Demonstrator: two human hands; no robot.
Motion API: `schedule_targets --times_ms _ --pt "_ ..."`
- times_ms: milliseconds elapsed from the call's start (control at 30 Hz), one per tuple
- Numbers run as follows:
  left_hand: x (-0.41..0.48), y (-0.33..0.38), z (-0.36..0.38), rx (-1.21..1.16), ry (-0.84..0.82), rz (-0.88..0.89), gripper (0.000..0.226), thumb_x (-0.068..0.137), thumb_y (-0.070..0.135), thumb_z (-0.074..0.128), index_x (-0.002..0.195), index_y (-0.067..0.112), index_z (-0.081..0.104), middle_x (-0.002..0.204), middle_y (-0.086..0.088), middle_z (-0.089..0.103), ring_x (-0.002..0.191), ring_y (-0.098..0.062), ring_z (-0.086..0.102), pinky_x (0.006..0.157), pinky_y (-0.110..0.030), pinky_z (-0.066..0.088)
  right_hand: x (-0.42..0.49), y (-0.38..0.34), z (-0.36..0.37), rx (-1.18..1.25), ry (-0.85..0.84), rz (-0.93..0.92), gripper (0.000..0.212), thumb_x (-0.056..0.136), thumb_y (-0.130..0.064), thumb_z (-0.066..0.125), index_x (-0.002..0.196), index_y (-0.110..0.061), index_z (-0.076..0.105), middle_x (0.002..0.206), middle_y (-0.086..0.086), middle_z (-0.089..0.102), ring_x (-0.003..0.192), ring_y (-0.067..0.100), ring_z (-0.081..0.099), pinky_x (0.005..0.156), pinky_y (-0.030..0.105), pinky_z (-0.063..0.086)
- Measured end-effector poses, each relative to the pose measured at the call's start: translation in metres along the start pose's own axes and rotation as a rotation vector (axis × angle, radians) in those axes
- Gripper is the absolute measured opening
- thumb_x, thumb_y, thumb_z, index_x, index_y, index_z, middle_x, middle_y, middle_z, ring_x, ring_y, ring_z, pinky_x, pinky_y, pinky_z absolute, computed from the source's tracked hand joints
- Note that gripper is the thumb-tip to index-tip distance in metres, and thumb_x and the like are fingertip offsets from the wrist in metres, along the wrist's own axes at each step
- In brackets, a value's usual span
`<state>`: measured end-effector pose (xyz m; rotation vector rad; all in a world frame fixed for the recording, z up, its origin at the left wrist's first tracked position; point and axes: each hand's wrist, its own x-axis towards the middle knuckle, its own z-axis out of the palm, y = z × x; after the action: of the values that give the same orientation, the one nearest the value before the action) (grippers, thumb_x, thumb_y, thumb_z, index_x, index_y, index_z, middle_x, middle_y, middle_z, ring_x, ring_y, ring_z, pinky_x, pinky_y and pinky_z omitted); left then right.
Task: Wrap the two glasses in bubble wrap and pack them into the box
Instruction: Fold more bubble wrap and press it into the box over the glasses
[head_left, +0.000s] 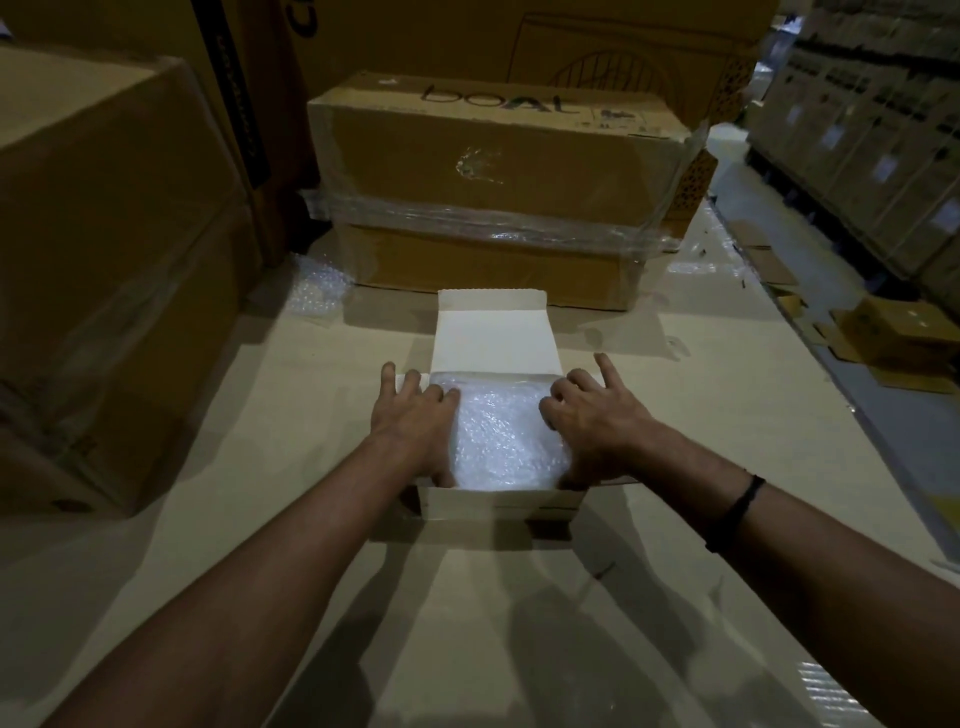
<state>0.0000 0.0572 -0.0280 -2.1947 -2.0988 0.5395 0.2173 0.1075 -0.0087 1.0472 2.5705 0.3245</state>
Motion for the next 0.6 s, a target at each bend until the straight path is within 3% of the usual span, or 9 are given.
schedule_targets --times_ms 167,367,467,600 --pt "0.007 0.001 -0.003 0.011 -0.019 0.012 0.119 0.052 0.072 0.076 0.148 0.023 0.027 0.152 -0.01 0.031 0.14 -0.035 0.021 0.114 -0.061 0.0 0.011 0.009 0.002 0.007 -0.203 -0.001 0.097 0.069 -0.075 0.061 0.142 -0.015 0.038 0.152 0.005 0.034 0.149 0.031 0.004 0.11 0.07 -0.01" --pt "0.006 0.001 -0.001 0.072 0.047 0.049 0.114 0.053 0.072 0.076 0.144 0.016 0.035 0.151 -0.009 0.029 0.139 -0.034 0.021 0.113 -0.057 0.007 0.018 0.003 -0.004 -0.008 -0.285 -0.002 0.088 0.071 -0.071 0.065 0.14 -0.02 0.046 0.154 0.003 0.034 0.149 0.032 0.0 0.11 0.067 -0.013" --pt "0.007 -0.002 0.003 -0.009 0.008 0.045 0.109 0.054 0.067 0.077 0.141 0.018 0.034 0.149 -0.007 0.035 0.14 -0.033 0.02 0.113 -0.057 0.006 0.009 0.004 -0.013 0.078 -0.242 0.012 0.088 0.07 -0.063 0.072 0.142 -0.021 0.044 0.157 0.003 0.028 0.149 0.028 0.01 0.118 0.058 -0.002" --pt "0.011 0.002 -0.002 -0.033 -0.035 0.054 0.109 0.055 0.061 0.08 0.142 0.016 0.033 0.15 -0.012 0.036 0.141 -0.036 0.018 0.114 -0.057 0.002 0.015 0.013 -0.028 0.328 -0.16 -0.019 0.107 0.061 -0.062 0.081 0.148 -0.023 0.031 0.155 -0.003 0.032 0.136 0.023 0.038 0.113 0.04 0.031"
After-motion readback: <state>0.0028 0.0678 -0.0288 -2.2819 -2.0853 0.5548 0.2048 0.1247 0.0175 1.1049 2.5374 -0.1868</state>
